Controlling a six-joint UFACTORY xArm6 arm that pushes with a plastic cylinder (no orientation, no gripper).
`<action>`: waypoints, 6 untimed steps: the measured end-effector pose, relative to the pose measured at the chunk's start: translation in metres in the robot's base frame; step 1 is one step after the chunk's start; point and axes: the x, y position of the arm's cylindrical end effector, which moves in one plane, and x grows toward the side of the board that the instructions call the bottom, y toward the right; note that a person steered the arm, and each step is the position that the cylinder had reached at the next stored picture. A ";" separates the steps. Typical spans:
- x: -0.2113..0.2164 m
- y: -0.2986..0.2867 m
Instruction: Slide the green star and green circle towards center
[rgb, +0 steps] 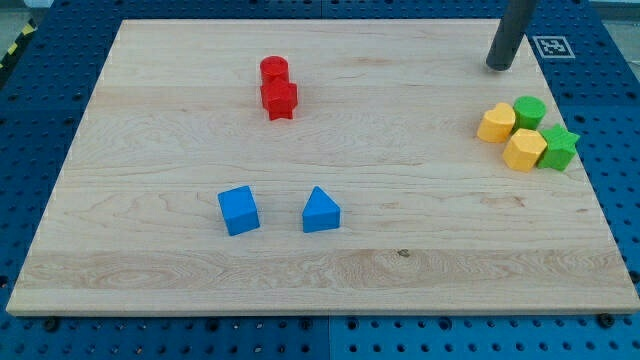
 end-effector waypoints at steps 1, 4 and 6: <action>0.000 0.000; 0.013 0.091; 0.063 0.106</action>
